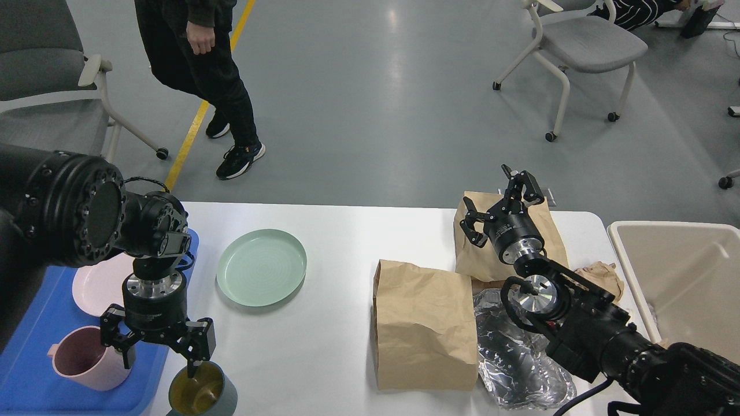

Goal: Tidy desktop
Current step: 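Lower the left gripper and grasp the yellow-green cup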

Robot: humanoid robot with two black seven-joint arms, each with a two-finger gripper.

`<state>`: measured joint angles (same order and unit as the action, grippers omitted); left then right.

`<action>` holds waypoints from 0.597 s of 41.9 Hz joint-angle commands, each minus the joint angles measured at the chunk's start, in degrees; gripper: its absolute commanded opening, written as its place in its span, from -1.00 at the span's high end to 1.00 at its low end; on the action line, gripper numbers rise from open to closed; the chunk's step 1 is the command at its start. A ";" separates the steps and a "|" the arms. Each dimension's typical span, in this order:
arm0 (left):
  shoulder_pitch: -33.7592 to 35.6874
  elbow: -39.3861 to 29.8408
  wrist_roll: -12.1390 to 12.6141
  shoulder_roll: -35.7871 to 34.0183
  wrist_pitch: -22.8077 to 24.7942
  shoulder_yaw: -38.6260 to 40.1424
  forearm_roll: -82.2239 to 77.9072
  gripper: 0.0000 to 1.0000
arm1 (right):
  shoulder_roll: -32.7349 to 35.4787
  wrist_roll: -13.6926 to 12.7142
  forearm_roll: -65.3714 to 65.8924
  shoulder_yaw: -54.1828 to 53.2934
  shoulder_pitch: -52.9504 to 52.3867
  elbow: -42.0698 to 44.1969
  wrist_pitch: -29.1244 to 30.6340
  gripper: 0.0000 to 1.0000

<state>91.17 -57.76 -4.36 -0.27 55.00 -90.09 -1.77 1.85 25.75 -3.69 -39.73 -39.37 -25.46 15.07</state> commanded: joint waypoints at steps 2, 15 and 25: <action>-2.75 3.18 0.67 0.36 0.00 0.09 0.01 -0.95 | -0.01 0.00 0.00 0.00 0.00 -0.02 -0.04 -1.00; -5.65 4.68 0.76 1.42 0.00 1.50 0.01 -0.75 | -0.01 0.00 0.00 0.00 0.00 0.06 0.05 -1.00; -6.09 4.68 0.50 1.42 0.00 1.85 0.18 0.02 | -0.01 0.00 0.00 0.00 0.00 0.06 -0.04 -1.00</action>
<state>85.14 -53.07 -3.60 1.15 55.00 -88.36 -1.67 1.86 25.75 -3.69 -39.73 -39.37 -25.44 15.07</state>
